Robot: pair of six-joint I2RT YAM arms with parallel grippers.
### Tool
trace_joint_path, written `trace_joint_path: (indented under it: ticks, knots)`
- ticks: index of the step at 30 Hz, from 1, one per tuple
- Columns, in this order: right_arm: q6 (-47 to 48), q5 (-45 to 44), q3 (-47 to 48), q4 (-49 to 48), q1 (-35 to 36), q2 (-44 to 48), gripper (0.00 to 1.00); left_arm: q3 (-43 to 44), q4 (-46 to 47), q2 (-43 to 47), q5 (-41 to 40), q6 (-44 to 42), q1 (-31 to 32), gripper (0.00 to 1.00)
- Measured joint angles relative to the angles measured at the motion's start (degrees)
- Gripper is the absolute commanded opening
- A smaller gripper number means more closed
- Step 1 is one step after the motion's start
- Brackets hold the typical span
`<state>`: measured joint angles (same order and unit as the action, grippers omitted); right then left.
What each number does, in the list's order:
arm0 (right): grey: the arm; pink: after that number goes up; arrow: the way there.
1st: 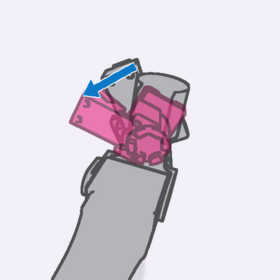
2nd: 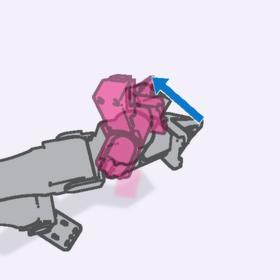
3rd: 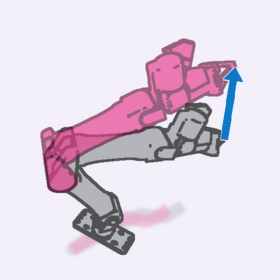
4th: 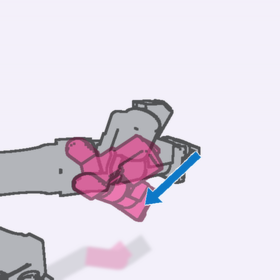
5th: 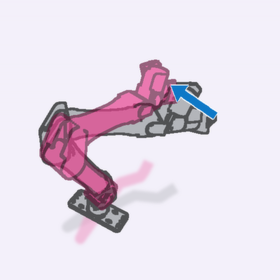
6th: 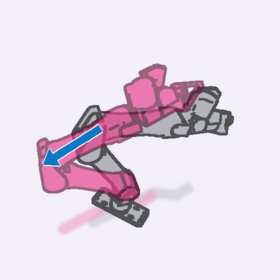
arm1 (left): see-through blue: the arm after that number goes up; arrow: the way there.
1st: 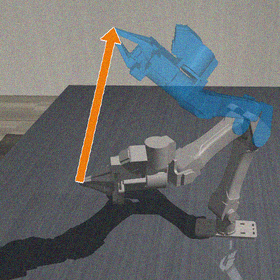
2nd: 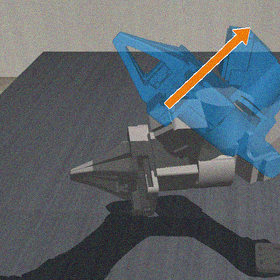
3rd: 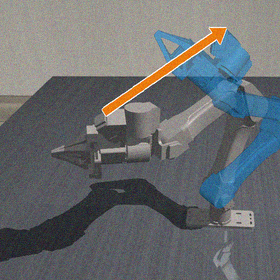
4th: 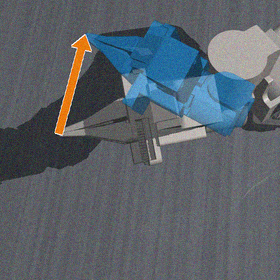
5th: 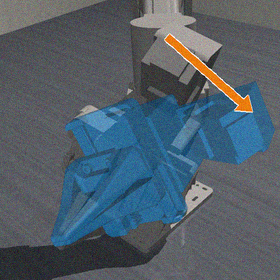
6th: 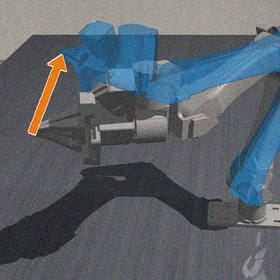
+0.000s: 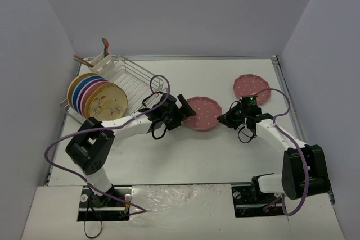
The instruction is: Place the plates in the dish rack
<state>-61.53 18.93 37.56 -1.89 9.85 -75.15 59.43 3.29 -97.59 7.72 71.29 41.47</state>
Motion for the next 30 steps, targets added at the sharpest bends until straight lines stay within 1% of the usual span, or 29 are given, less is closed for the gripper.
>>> trace_joint_path:
  ticks: [4,7,8,10,11,13,15,17,19,20,21,24,26,27,28,29,30]
  knots:
    - [-1.10,1.22,-1.45,-1.52,0.00,1.10,0.00,0.71,1.18,-1.75,0.64,1.32,0.00,0.92]
    - [-1.93,2.17,-2.67,-2.37,0.00,1.53,0.00,0.71,1.81,-2.83,1.26,2.35,0.00,0.81]
    - [-2.17,2.45,-2.98,-2.66,0.00,1.56,0.00,0.71,1.94,-3.01,1.38,2.62,0.00,0.74]
    - [-2.61,2.84,-3.39,-3.12,0.00,1.59,0.00,0.71,2.44,-3.08,1.46,3.12,0.00,0.65]
    - [-2.81,3.01,-3.56,-3.29,-0.01,1.67,0.00,0.71,2.83,-3.08,1.43,3.29,0.00,0.56]
    - [-3.09,3.08,-3.94,-3.68,-0.10,2.11,0.00,0.67,3.28,-3.08,0.98,3.61,-0.04,0.44]
    - [-3.29,3.10,-4.13,-4.07,-0.29,2.67,0.00,0.36,3.87,-2.97,0.33,3.92,-0.16,0.27]
    - [-3.31,2.91,-4.27,-4.29,-0.45,3.19,0.00,-0.44,5.05,-2.51,-0.44,4.85,-0.29,0.16]
    - [-3.50,3.11,-4.99,-3.93,-0.65,3.31,0.00,-1.26,7.85,-1.36,-0.64,6.12,-0.71,0.08]
    - [-3.77,3.76,-5.46,-4.06,-0.59,3.36,0.00,-1.47,8.39,-0.73,-1.01,6.03,-0.74,0.02]
    - [-4.01,4.09,-5.67,-4.49,-0.49,3.46,0.00,-1.84,8.67,-0.19,-1.51,5.69,-0.69,0.00]
    - [-4.04,4.61,-5.74,-5.04,-0.48,3.75,0.00,-3.30,10.09,0.66,-1.94,6.02,-0.66,0.00]
    - [-3.89,4.83,-5.80,-5.18,-0.48,3.83,0.04,-4.03,11.23,0.88,-2.11,6.13,-0.66,0.00]
    - [-3.76,4.93,-5.85,-5.24,-0.48,3.93,0.09,-4.43,11.75,1.04,-2.18,6.18,-0.66,0.00]
    - [-3.50,5.08,-5.97,-5.33,-0.48,4.14,0.16,-4.85,12.22,1.30,-2.19,6.22,-0.66,0.00]
    - [-3.28,5.25,-6.07,-5.33,-0.48,4.44,0.26,-5.13,12.47,1.59,-2.22,6.15,-0.66,0.00]
    - [-3.00,5.50,-6.15,-5.34,-0.48,4.81,0.40,-5.37,12.65,1.90,-2.28,6.02,-0.65,0.00]
